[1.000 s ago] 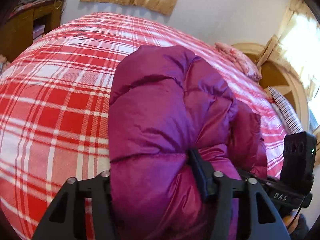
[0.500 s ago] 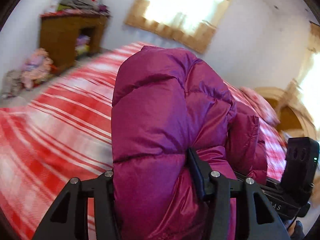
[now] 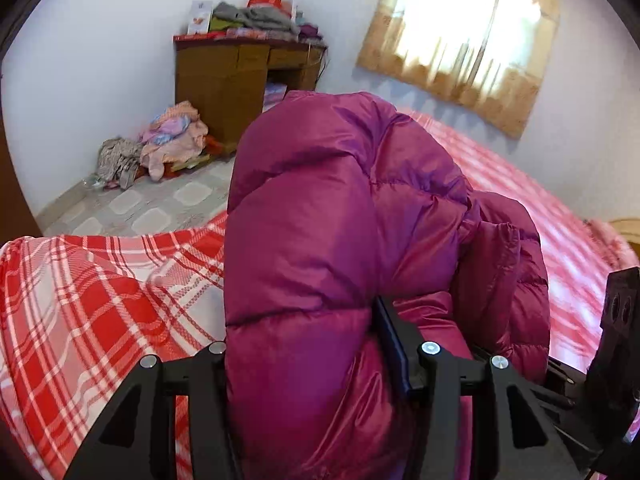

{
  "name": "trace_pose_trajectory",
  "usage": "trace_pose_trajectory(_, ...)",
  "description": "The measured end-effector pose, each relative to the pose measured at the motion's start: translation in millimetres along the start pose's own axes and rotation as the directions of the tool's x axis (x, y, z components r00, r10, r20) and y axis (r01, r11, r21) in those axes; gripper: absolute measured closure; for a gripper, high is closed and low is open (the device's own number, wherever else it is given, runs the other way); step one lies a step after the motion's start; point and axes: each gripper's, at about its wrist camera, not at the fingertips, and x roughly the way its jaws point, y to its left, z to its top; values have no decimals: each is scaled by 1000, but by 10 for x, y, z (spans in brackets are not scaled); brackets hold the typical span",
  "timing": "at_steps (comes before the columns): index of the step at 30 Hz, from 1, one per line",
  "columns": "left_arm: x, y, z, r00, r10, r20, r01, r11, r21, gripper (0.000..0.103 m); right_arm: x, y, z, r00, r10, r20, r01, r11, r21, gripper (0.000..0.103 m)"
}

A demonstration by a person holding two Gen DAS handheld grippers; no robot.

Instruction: Fold large clothes

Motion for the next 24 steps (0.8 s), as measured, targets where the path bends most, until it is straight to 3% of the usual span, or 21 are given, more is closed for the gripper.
trace_pose_trajectory(5, 298, 48, -77, 998, 36, -43, -37, 999, -8, 48, 277, -216, -95, 1000, -20, -24, 21, 998, 54, 72)
trace_pose_trajectory(13, 366, -47, -195, 994, 105, 5, -105, 993, 56, 41, 325, -412, -83, 999, 31, -17, -29, 991, 132, 68)
trace_pose_trajectory(17, 356, -63, -214, 993, 115, 20, -116, 989, 90, 40, 215, -423, -55, 999, -37, -20, 40, 989, 146, 44)
trace_pose_trajectory(19, 334, -72, -223, 993, 114, 25, -116, 989, 95, 40, 110, -442, 3, 997, -77, -9, 77, 986, 145, 40)
trace_pose_trajectory(20, 334, -72, -221, 993, 116, 26, -117, 989, 95, 40, -23, -428, -7, 995, -96, 11, 93, 986, 137, 41)
trace_pose_trajectory(22, 343, -82, -222, 992, 124, 28, -126, 987, 100, 40, -230, -361, 6, 988, -145, 46, 140, 985, 104, 54)
trace_pose_trajectory(23, 341, -92, -225, 991, 129, 31, -132, 986, 104, 40, -326, -303, 36, 982, -175, 69, 169, 983, 78, 69)
trace_pose_trajectory(24, 334, -112, -230, 991, 133, 33, -136, 985, 105, 40, -380, -231, 72, 977, -198, 84, 194, 979, 60, 76)
